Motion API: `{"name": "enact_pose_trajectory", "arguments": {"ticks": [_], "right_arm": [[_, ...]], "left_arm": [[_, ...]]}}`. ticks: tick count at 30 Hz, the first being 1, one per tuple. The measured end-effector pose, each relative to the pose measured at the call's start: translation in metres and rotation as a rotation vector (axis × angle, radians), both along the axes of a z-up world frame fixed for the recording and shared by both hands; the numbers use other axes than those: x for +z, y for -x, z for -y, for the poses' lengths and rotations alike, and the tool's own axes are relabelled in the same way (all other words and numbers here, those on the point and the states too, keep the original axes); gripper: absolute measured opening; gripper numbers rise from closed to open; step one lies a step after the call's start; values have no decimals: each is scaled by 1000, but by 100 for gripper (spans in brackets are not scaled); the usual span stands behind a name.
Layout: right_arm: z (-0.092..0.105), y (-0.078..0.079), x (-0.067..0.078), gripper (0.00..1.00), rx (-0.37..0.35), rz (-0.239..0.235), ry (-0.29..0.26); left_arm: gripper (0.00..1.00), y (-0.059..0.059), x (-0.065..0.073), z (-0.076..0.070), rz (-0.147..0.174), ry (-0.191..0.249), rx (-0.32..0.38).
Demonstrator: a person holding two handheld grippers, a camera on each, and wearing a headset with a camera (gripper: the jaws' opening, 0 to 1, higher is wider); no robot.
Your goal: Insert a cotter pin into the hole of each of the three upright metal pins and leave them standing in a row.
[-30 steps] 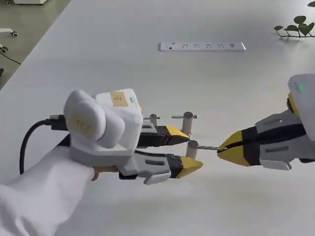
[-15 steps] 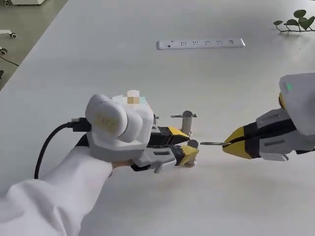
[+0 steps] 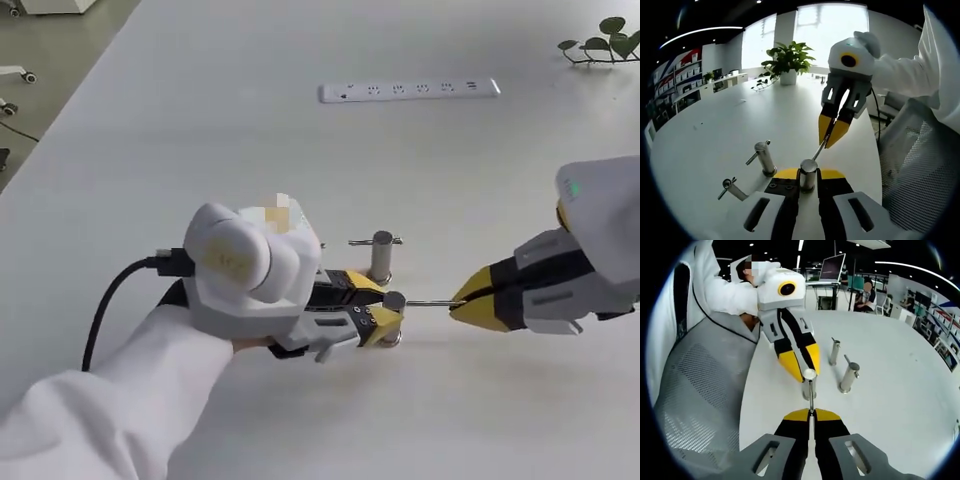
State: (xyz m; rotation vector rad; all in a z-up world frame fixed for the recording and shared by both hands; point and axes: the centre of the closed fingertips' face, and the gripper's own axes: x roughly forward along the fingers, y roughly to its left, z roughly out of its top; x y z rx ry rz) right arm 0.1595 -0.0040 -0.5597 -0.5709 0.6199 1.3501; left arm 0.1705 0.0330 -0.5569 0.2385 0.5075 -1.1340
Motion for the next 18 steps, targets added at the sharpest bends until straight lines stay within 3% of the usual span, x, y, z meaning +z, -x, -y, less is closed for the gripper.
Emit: {"name": "enact_pose_trajectory", "arguments": {"ticks": [11,18], "right_arm": [[-14,-5,-8,0,67,4,30],[-26,-9,-12,0,122,24,34]], "left_arm": [[11,-2,-1,0,21,-54,-39],[11,-3,-1,0,20,-67,-49]]}}
